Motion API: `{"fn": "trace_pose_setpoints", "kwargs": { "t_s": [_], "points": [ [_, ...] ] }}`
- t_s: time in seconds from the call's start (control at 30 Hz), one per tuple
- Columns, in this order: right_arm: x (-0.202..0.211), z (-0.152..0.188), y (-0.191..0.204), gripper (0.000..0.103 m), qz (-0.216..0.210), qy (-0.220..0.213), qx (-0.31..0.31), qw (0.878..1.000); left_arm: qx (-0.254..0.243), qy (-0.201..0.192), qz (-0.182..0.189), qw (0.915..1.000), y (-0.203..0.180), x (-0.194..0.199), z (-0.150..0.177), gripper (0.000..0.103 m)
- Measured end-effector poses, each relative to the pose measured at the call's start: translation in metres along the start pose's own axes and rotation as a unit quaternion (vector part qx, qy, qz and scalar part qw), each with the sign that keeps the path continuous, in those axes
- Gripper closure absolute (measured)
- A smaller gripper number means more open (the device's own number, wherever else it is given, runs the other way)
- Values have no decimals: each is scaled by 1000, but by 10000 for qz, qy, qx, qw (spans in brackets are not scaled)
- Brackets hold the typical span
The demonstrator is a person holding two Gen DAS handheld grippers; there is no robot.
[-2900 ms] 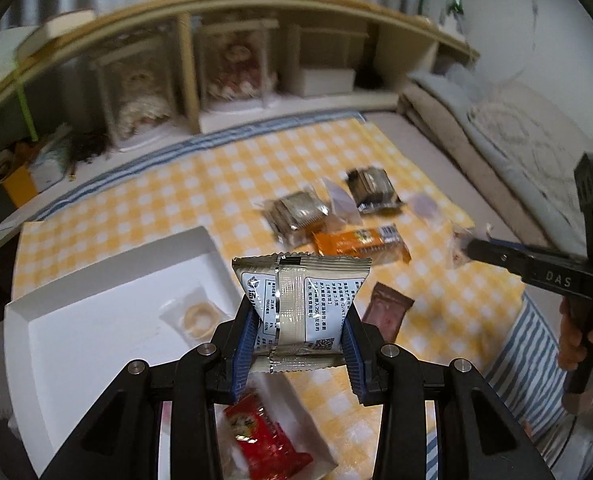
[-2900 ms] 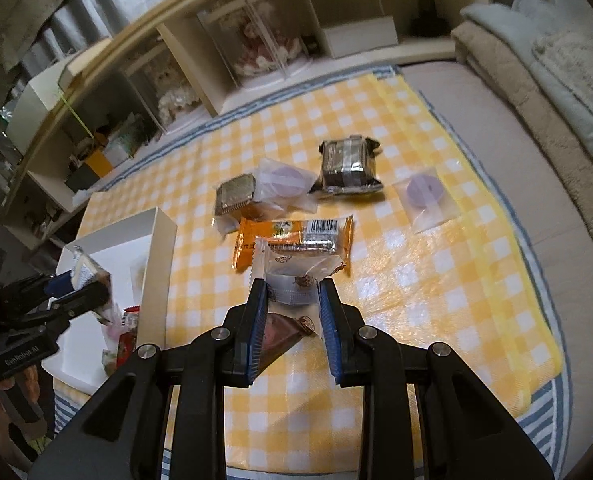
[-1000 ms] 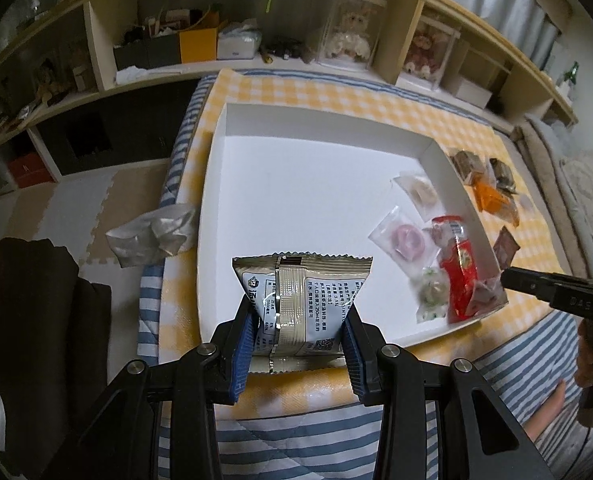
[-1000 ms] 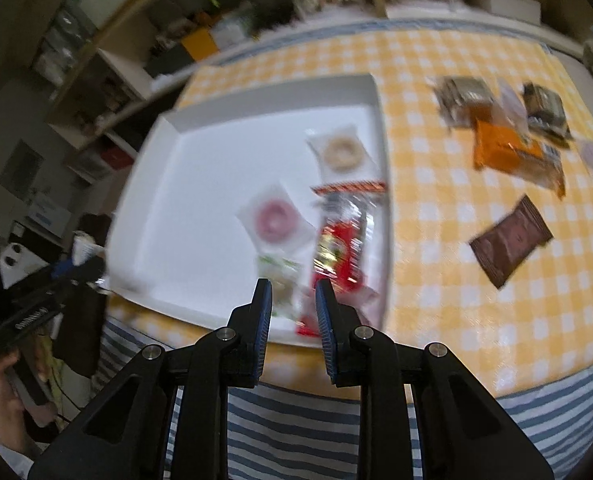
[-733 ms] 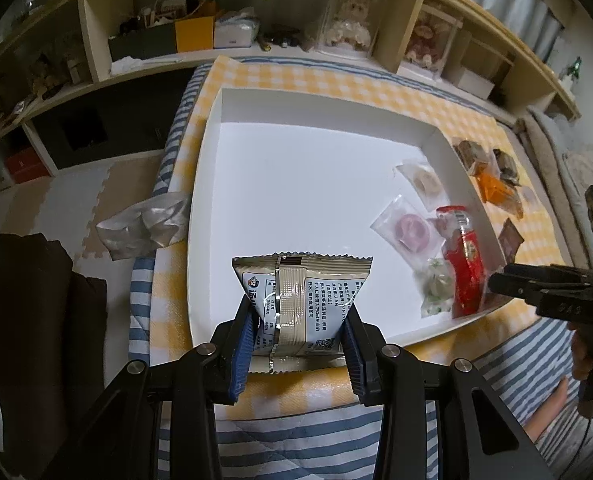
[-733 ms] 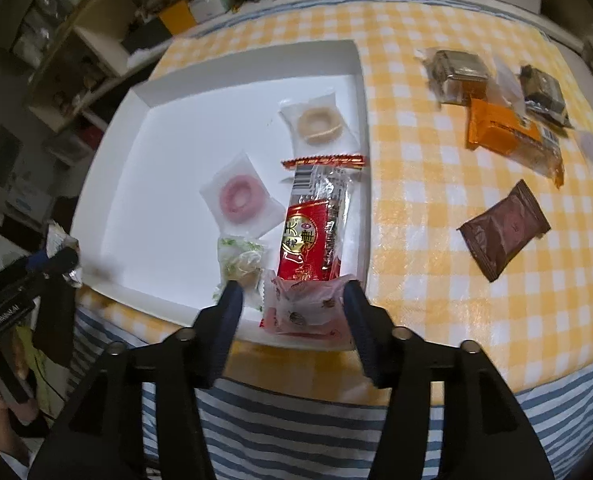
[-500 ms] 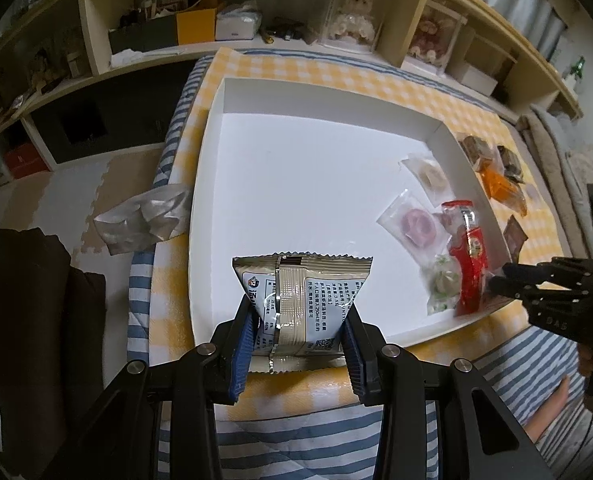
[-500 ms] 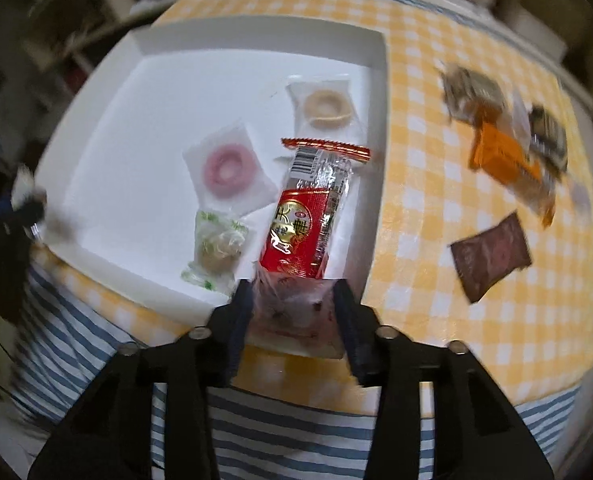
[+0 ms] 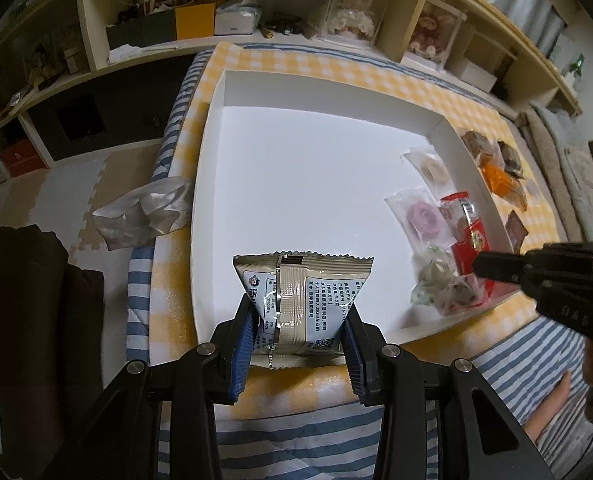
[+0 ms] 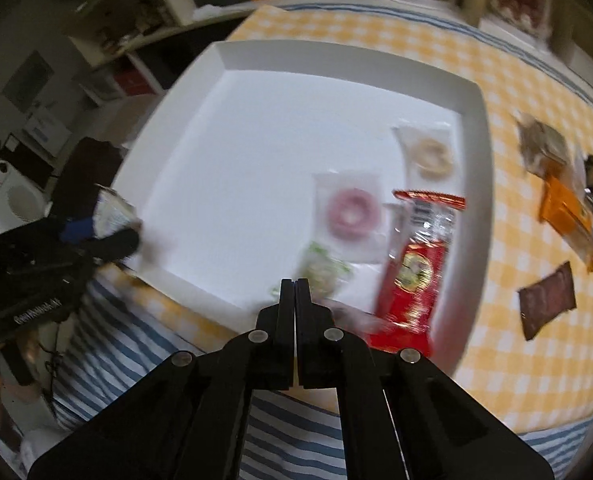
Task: Organize snacks
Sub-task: 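Carry both packets over the white tray and open both grippers to release them, then withdraw both grippers from the tray toward the brown and orange packets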
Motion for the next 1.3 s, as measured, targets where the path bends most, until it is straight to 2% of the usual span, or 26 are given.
{"fn": "trace_pose_setpoints", "kwargs": {
  "t_s": [0.13,0.3,0.47,0.67,0.87,0.93,0.97,1.0,1.07,1.13,1.3],
  "points": [
    [-2,0,-18,102,383,184,-256,9988,13,71,-142,9999,4,-2,-2,63],
    [-16,18,-57,102,887,723,-613,9915,8,207,-290,9994,4,-13,-5,62],
    [-32,32,-58,102,487,928,-731,9918,-56,269,-172,9995,-1,-21,-2,54],
    [-35,27,-41,102,-55,699,-742,9948,-145,270,-109,9995,-5,-21,3,44],
    [-8,19,-42,101,-97,196,-685,9974,-128,193,-117,9997,-8,-9,4,25],
    [3,18,-46,95,-169,48,-784,9968,-82,148,-107,9998,-9,-2,4,17],
    [9,18,-48,82,-219,-25,-818,9964,-67,127,-108,9998,-10,2,4,10],
    [14,17,-49,61,-203,-99,-826,9963,-57,103,-114,9999,-10,5,3,7],
    [23,16,-49,43,-125,-252,-768,9967,-24,41,-149,9999,-11,13,2,0],
    [32,17,-54,37,-40,-349,-741,9966,29,-11,-149,9999,-11,21,1,0],
    [50,12,-51,0,80,-617,-695,9956,134,-174,-232,9995,-14,40,-4,0]
  ]
}}
Point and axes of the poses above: each gripper's, at about its wrist camera, not at the fingertips, and x roughly against the way its jaws point, y to its left, z to its underside, the point moved 6 cm from there along -x, roughly the way its jaws point, and after that the axes turned 1 degree about -z, right-handed, at the moved point
